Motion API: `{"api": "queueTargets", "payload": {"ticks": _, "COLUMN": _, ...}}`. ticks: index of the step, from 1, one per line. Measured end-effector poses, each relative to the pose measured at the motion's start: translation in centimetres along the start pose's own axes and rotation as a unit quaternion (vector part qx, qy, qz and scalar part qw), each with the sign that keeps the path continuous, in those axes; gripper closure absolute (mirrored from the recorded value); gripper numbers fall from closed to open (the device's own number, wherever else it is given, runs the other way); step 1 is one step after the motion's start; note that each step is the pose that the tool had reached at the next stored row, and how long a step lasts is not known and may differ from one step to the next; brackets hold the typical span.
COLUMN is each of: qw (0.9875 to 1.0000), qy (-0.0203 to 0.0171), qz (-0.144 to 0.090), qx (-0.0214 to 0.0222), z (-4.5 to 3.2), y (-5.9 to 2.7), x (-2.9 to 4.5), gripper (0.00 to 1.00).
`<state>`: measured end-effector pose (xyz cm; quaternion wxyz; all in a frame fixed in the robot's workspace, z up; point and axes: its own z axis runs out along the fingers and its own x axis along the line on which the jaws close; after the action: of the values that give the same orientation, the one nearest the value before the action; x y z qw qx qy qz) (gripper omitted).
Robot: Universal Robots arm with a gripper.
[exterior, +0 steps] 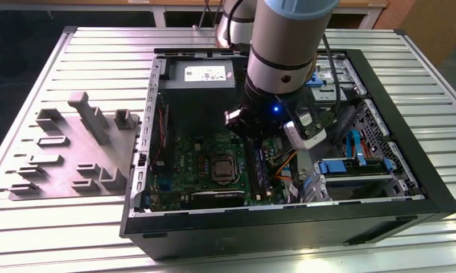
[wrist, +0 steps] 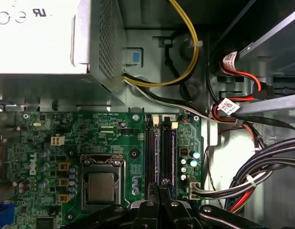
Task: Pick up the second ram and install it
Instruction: 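Insert the second ram into the second slot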
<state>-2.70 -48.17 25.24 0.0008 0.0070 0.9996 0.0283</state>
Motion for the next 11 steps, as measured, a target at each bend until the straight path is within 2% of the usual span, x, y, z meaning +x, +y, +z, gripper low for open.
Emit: {"api": "queueTargets", "payload": {"ticks": 11, "qw": 1.0, "qy": -0.0002, "qz": 0.004, "qx": 0.0, "z": 1.27, "y": -0.07, "x": -0.02, "gripper": 0.88}}
